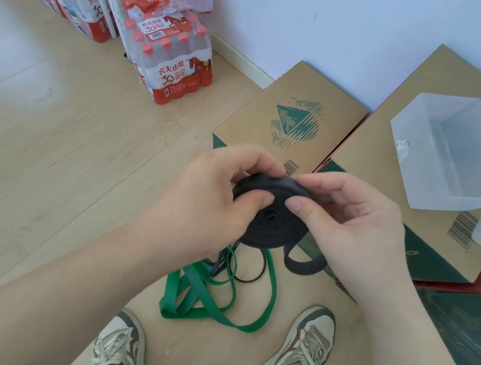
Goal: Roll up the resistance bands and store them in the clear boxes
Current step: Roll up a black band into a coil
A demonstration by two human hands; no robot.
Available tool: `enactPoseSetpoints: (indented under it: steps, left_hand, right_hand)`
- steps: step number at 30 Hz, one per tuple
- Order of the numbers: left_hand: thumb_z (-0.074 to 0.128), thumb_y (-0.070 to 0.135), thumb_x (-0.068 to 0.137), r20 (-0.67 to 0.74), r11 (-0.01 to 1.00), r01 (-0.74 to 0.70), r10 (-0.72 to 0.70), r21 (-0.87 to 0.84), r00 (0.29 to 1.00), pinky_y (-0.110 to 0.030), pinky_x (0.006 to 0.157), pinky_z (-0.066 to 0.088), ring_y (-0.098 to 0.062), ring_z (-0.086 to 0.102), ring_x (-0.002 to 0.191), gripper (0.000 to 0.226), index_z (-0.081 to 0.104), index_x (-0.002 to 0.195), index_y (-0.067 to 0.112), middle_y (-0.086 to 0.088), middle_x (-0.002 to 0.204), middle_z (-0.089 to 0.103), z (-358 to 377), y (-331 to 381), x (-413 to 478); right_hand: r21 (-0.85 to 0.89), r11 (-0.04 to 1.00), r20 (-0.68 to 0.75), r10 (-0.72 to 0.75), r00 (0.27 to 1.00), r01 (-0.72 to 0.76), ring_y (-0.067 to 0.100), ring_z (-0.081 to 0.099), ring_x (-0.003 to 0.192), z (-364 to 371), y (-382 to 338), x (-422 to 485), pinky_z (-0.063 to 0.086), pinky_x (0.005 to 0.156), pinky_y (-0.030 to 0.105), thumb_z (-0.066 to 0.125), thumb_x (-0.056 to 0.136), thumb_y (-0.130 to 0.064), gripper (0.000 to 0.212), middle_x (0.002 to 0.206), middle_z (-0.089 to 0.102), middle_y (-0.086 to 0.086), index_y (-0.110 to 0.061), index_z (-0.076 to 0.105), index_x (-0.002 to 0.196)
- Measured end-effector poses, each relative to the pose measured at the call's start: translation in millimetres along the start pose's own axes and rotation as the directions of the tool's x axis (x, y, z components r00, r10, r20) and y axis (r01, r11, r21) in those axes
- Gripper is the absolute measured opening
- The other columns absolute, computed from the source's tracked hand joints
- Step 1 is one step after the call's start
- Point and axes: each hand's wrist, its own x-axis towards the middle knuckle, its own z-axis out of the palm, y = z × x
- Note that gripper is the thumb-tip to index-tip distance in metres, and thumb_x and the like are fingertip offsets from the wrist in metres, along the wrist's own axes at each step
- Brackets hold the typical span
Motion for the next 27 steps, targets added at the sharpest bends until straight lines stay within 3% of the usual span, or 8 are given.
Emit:
enactPoseSetpoints:
  steps: [4,9,13,16,19,22,27]
  left_hand:
    - [0.069,0.003,0.094,-0.097,0.983,0.072,-0.089,-0.17,0.991,-0.007,0.068,0.051,0.005,0.066,0.085,0.04,0.071,0.107,0.041,0.032,0.088,0.069,-1.9,4.6,3.2]
    - [0.063,-0.002,0.096,-0.102,0.937,0.114,-0.156,-0.33,0.982,-0.017,0.07,0.056,-0.012,0.072,0.086,0.038,0.07,0.109,0.033,0.009,0.098,0.071,2.3,3.2,4.1]
    - [0.071,0.011,0.093,-0.037,0.965,0.181,-0.191,-0.19,0.981,-0.017,0.068,0.056,-0.003,0.071,0.084,0.025,0.064,0.101,0.033,0.011,0.096,0.072,2.0,2.6,1.6]
    - [0.074,0.015,0.09,0.01,0.999,0.05,-0.05,-0.002,0.999,-0.022,0.084,0.058,0.001,0.069,0.095,0.029,0.064,0.108,0.035,0.017,0.104,0.071,3.4,4.2,-1.7]
    - [0.073,0.01,0.09,0.066,0.999,-0.017,0.015,0.034,0.998,-0.021,0.076,0.058,0.002,0.068,0.089,0.028,0.071,0.105,0.034,0.023,0.097,0.071,2.9,6.3,-1.9]
    - [0.076,0.009,0.089,0.049,0.993,0.085,-0.082,-0.076,0.995,-0.013,0.065,0.055,0.004,0.068,0.072,0.027,0.072,0.092,0.035,0.023,0.084,0.072,-1.3,5.4,1.1]
    - [0.08,0.003,0.085,0.066,0.891,0.236,-0.229,-0.389,0.971,-0.022,0.061,0.056,-0.011,0.07,0.071,0.025,0.077,0.088,0.027,0.001,0.08,0.076,-4.7,4.1,3.6]
  right_hand:
    - [0.069,0.997,-0.038,0.02,0.999,-0.017,0.016,0.077,0.096,-8.5,-2.0,3.2,0.062,0.085,0.026,0.078,0.088,-0.001,0.022,0.099,0.081,-0.002,-0.016,0.076,0.104]
    - [0.16,0.987,-0.025,-0.003,1.0,0.007,0.012,0.076,0.102,-1.5,-2.5,3.9,0.059,0.089,0.024,0.075,0.089,0.002,0.031,0.106,0.081,-0.006,-0.024,0.072,0.106]
    - [0.044,0.999,-0.047,-0.029,0.998,0.031,0.01,0.074,0.103,-3.0,1.4,2.8,0.06,0.094,0.03,0.074,0.091,0.002,0.035,0.105,0.08,-0.009,-0.031,0.075,0.102]
    - [-0.077,0.996,0.039,-0.041,0.998,0.044,0.011,0.073,0.104,-1.0,3.1,-1.3,0.059,0.092,0.032,0.072,0.092,0.001,0.036,0.103,0.078,-0.01,-0.034,0.077,0.102]
    - [-0.118,0.991,0.091,-0.053,0.994,0.063,0.009,0.072,0.1,1.4,2.7,-3.7,0.058,0.089,0.025,0.073,0.091,0.001,0.04,0.101,0.078,-0.014,-0.039,0.076,0.099]
    - [-0.038,0.999,0.06,-0.026,0.998,0.028,0.01,0.074,0.096,-0.2,1.7,-2.6,0.059,0.087,0.027,0.078,0.087,-0.001,0.034,0.098,0.079,-0.007,-0.03,0.075,0.105]
    - [0.061,0.998,-0.002,-0.002,1.0,0.002,0.025,0.072,0.093,-8.2,1.2,0.3,0.061,0.084,0.035,0.082,0.084,-0.003,0.022,0.097,0.078,0.004,-0.019,0.074,0.097]
